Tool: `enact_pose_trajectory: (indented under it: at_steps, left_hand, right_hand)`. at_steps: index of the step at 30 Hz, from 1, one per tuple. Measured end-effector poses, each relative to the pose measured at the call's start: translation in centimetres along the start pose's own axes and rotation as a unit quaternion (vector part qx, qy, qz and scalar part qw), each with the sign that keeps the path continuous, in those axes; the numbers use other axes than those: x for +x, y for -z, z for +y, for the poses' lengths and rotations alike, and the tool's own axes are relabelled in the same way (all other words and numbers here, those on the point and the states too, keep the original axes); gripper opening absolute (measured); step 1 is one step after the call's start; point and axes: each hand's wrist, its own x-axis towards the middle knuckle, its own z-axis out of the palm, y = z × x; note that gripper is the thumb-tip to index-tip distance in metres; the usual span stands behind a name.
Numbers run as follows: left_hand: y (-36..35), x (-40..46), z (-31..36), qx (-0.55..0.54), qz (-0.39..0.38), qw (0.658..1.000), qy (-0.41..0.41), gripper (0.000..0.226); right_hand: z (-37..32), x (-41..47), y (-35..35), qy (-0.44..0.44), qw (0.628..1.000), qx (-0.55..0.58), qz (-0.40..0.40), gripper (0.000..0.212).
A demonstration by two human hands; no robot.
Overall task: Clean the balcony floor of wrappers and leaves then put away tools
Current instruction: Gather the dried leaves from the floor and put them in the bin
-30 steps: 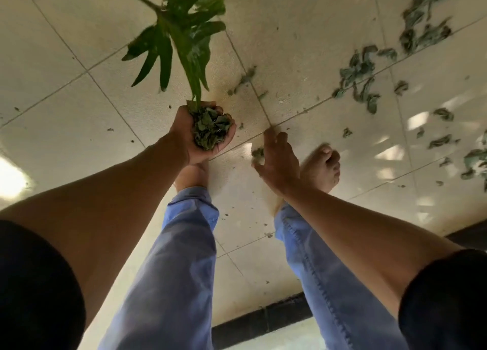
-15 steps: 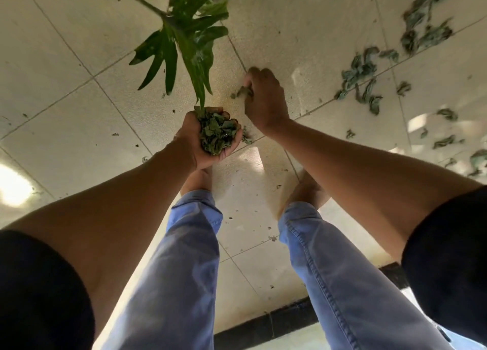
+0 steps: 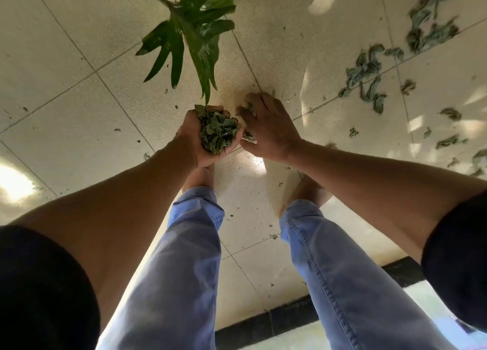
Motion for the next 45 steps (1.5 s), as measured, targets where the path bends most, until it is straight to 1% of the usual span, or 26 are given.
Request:
enact_pose_trajectory:
  at_steps: [4, 7, 10, 13, 15, 17, 19, 20, 21, 23, 24, 25, 26, 28, 29, 30, 31, 32, 33, 34, 36, 37, 38, 41, 43, 45]
  left_hand:
    - [0.4, -0.5, -0.3, 0.002, 0.011, 1.000, 0.005, 0.032]
    - [0.8, -0.7, -0.4, 0.010, 0.020, 1.000, -0.004, 0.034]
    - [1.3, -0.6, -0.4, 0.010, 0.037, 0.999, -0.012, 0.029]
    - [1.7, -0.3, -0.4, 0.019, 0.057, 0.998, -0.010, 0.023]
    - [1.3, -0.6, -0.8, 0.038, 0.066, 0.997, -0.004, 0.024]
    - [0.6, -0.8, -0.9, 0.049, 0.088, 0.995, -0.006, 0.025]
    - [0.3, -0.8, -1.0, 0.059, 0.099, 0.993, -0.008, 0.025]
    - [-0.2, -1.0, -1.2, 0.066, 0.109, 0.992, -0.020, 0.024]
    - [-0.8, -1.2, -1.4, 0.064, 0.096, 0.993, -0.018, 0.022]
    - [-2.5, -1.7, -2.3, 0.049, 0.081, 0.995, -0.014, 0.016]
    - [-3.0, -1.4, -2.4, 0.064, 0.090, 0.994, -0.027, 0.013]
    - [-1.8, -0.5, -1.8, 0.040, 0.103, 0.992, -0.057, 0.009]
    - [-1.4, 0.3, -1.7, 0.020, 0.102, 0.992, -0.076, 0.016]
    - [0.0, 3.6, -0.9, 0.010, 0.122, 0.991, -0.051, 0.068]
    - [0.4, 4.8, -1.1, -0.009, 0.111, 0.993, -0.042, 0.065]
    - [0.5, 5.7, -1.2, -0.023, 0.132, 0.989, -0.059, 0.039]
    - [-2.8, 3.3, -2.7, -0.031, 0.114, 0.992, -0.051, 0.027]
    - [-5.4, 1.6, -3.9, -0.009, 0.070, 0.997, -0.036, 0.025]
    - [-8.7, -0.5, -5.7, 0.049, 0.045, 0.996, -0.054, 0.021]
    - [-9.9, -0.7, -6.3, 0.094, 0.020, 0.994, -0.049, 0.017]
    - [-10.9, 0.8, -7.2, 0.075, 0.026, 0.993, -0.086, 0.024]
    - [-11.9, 1.1, -7.7, 0.126, 0.075, 0.984, -0.103, 0.030]
    - [-12.7, 1.5, -7.9, 0.148, 0.083, 0.979, -0.108, 0.034]
    - [-14.4, 1.9, -8.7, 0.135, 0.011, 0.985, -0.109, 0.042]
    - [-15.4, 2.5, -9.1, 0.111, 0.010, 0.988, -0.105, 0.039]
    - [-16.3, 3.2, -9.4, 0.094, 0.011, 0.990, -0.100, 0.035]
  right_hand:
    - [-1.3, -1.6, -1.0, 0.000, 1.000, -0.013, 0.013, 0.052]
    - [-2.1, -2.0, -1.1, -0.025, 0.999, 0.025, 0.004, 0.052]
    - [-2.9, -2.0, -0.9, -0.020, 0.999, 0.040, -0.027, 0.056]
    - [-3.4, -2.0, -0.8, -0.001, 0.996, 0.028, -0.079, 0.044]
    - [-3.7, -2.0, -0.9, 0.004, 0.996, 0.031, -0.082, 0.041]
    - [-3.8, -1.9, -0.7, -0.020, 0.995, 0.058, -0.078, 0.039]
    - [-3.7, -2.1, -0.6, -0.085, 0.989, 0.110, -0.047, 0.031]
    - [-3.5, -2.3, -0.5, -0.135, 0.979, 0.154, -0.019, 0.028]
    - [-3.2, -2.5, -0.2, -0.195, 0.960, 0.202, 0.011, 0.025]
    - [-2.6, -3.1, 1.4, -0.308, 0.897, 0.309, 0.072, 0.019]
    - [-2.3, -3.4, 2.8, -0.345, 0.862, 0.357, 0.104, 0.016]
    - [-2.1, -3.8, 4.5, -0.368, 0.825, 0.408, 0.129, 0.013]
    - [-2.1, -4.4, 6.4, -0.375, 0.787, 0.468, 0.145, 0.010]
    - [-2.3, -5.9, 10.2, -0.351, 0.723, 0.579, 0.140, 0.010]
    - [-2.5, -6.6, 11.8, -0.330, 0.705, 0.615, 0.126, 0.012]
    - [-2.7, -7.3, 13.1, -0.312, 0.694, 0.639, 0.109, 0.013]
    - [-2.8, -7.7, 14.1, -0.303, 0.691, 0.649, 0.097, 0.014]
    - [-2.8, -7.9, 14.8, -0.306, 0.694, 0.645, 0.094, 0.015]
    - [-2.8, -8.1, 15.1, -0.316, 0.712, 0.618, 0.100, 0.015]
    - [-2.5, -8.1, 15.3, -0.329, 0.744, 0.571, 0.114, 0.014]
    - [-1.6, -8.1, 15.2, -0.350, 0.801, 0.462, 0.147, 0.013]
    - [-1.0, -8.2, 15.0, -0.361, 0.812, 0.429, 0.160, 0.013]
    - [-0.4, -8.3, 14.7, -0.372, 0.815, 0.410, 0.172, 0.014]
    - [0.9, -8.5, 13.9, -0.367, 0.832, 0.362, 0.206, 0.010]
    - [1.5, -8.7, 13.7, -0.342, 0.856, 0.321, 0.217, 0.003]
    - [2.1, -9.0, 13.4, -0.331, 0.866, 0.289, 0.237, 0.006]
